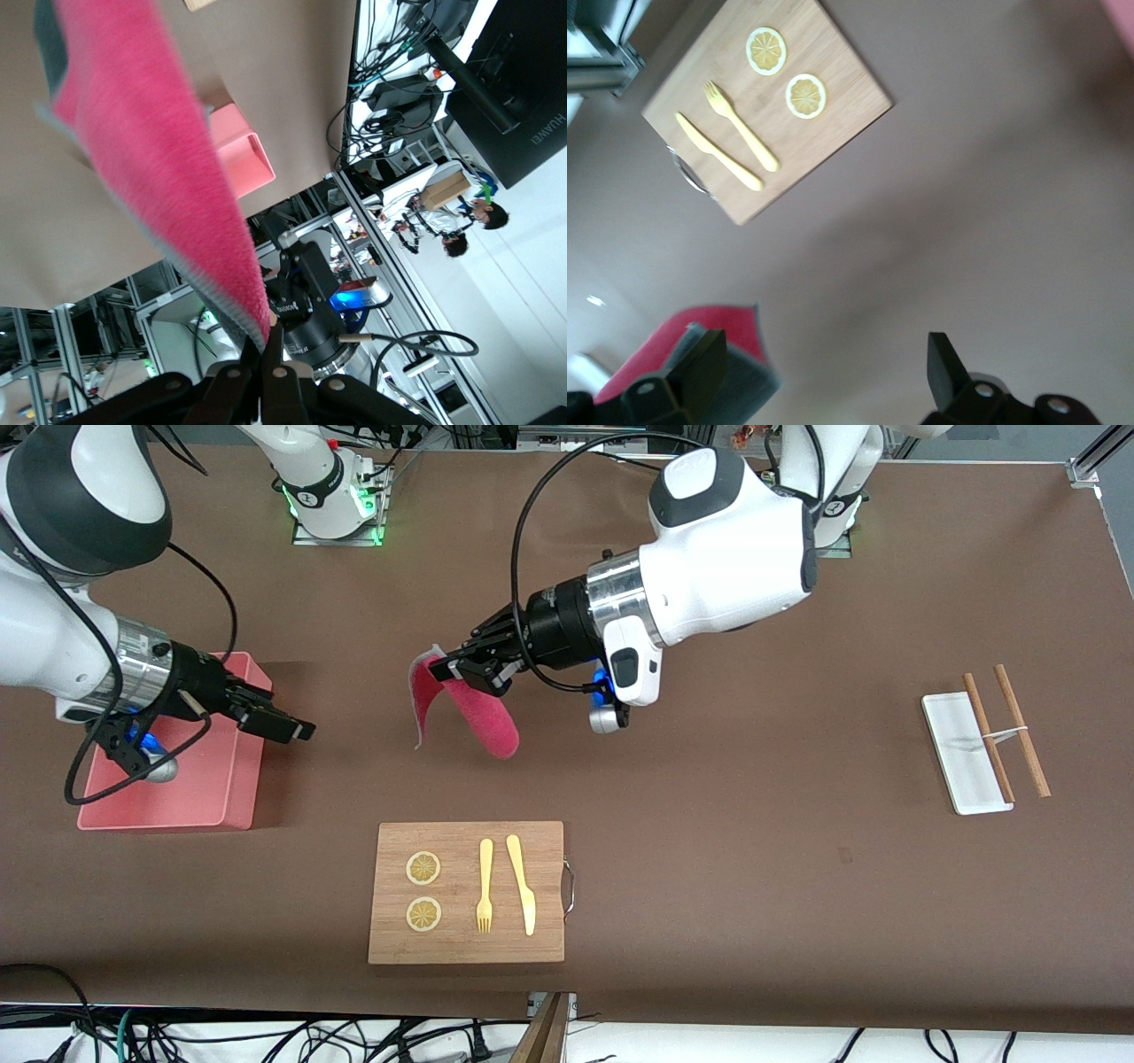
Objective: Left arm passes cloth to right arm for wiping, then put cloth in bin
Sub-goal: 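Carry the cloth toward the right gripper while the right gripper approaches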
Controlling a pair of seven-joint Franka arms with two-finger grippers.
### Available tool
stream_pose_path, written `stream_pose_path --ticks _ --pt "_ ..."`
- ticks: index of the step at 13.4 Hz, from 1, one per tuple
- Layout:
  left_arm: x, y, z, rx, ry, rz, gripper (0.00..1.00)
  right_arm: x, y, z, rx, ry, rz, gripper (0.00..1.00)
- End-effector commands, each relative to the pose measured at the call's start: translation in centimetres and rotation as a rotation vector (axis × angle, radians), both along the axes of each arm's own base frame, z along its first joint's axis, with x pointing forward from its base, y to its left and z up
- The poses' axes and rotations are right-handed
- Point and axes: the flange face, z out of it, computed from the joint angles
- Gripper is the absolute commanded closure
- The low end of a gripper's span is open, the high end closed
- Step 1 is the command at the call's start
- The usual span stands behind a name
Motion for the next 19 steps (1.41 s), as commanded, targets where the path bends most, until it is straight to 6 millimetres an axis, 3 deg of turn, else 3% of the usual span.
stream_pose_path --ticks 1,4,9,16,17,18,19 --pt "0.3 -0.9 -0.1 -0.054 0.020 0.039 1.00 0.4 2.6 0.4 0.062 0.039 -0.184 0.00" --pt "0.4 -0.9 -0.2 -0.061 0.024 0.044 1.00 1.0 4.4 0.4 0.126 0.041 -0.280 0.00" --pt "0.4 -0.8 -0.2 -0.066 0.028 0.046 1.00 -0.5 10.8 -0.6 0.117 0.040 -0.196 0.00" --pt "0.5 -0.9 -0.7 -0.063 0.032 0.045 1.00 -1.2 12.9 -2.8 0.109 0.092 -0.151 0.03" --pt "0.6 -0.8 -0.7 -0.062 0.031 0.047 1.00 -1.6 13.4 -2.9 0.105 0.105 -0.135 0.16" --pt "0.7 -0.7 -0.7 -0.062 0.031 0.048 1.00 -1.9 13.8 -3.0 0.100 0.116 -0.109 0.38" --pt "0.7 -0.7 -0.7 -0.063 0.032 0.050 1.00 -2.1 13.8 -3.4 0.095 0.133 -0.097 0.68"
